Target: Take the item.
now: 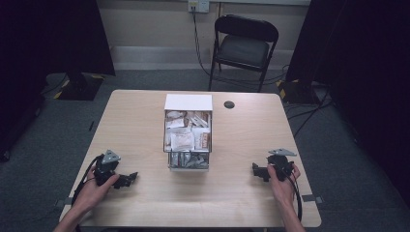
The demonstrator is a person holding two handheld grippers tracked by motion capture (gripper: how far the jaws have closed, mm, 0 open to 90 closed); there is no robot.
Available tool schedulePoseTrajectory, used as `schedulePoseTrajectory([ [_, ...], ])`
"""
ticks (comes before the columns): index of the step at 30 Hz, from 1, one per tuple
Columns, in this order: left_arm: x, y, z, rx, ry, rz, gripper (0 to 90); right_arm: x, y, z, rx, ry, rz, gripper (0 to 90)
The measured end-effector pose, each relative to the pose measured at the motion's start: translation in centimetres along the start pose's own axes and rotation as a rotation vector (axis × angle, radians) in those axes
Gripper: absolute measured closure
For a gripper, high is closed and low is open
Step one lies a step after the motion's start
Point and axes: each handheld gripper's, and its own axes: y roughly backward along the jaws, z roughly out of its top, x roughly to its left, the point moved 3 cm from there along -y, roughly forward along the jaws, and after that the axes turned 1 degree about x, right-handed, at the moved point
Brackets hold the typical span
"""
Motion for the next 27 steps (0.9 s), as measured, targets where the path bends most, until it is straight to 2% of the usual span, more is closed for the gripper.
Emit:
schedulePoseTrajectory([
  [10,0.0,0.0,0.0,0.000,0.000,0.000,0.0,0.1,0.1,0.0,-0.001,-0.006,-0.007,0.7],
  [12,0.0,0.0,0.0,0.001,-0.002,0.000,0.0,0.2,0.1,0.0,-0.001,-0.005,-0.004,3.8],
  [13,0.0,0.0,0.0,0.001,-0.002,0.000,0.0,0.4,0.4,0.1,-0.020,0.006,0.003,15.3],
  [16,0.0,0.0,0.0,0.000,0.000,0.000,0.0,0.5,0.5,0.2,-0.019,0.019,0.000,15.2],
  [23,0.0,0.0,0.0,0.000,0.000,0.000,0.0,0.4,1.0,0.5,-0.043,0.005,-0.012,15.8],
  [24,0.0,0.0,0.0,0.001,-0.002,0.000,0.0,0.4,1.2,0.6,-0.049,-0.019,0.012,17.1],
  [27,0.0,0.0,0.0,0.001,-0.002,0.000,0.0,0.4,1.5,0.7,-0.057,-0.011,0.025,19.9],
])
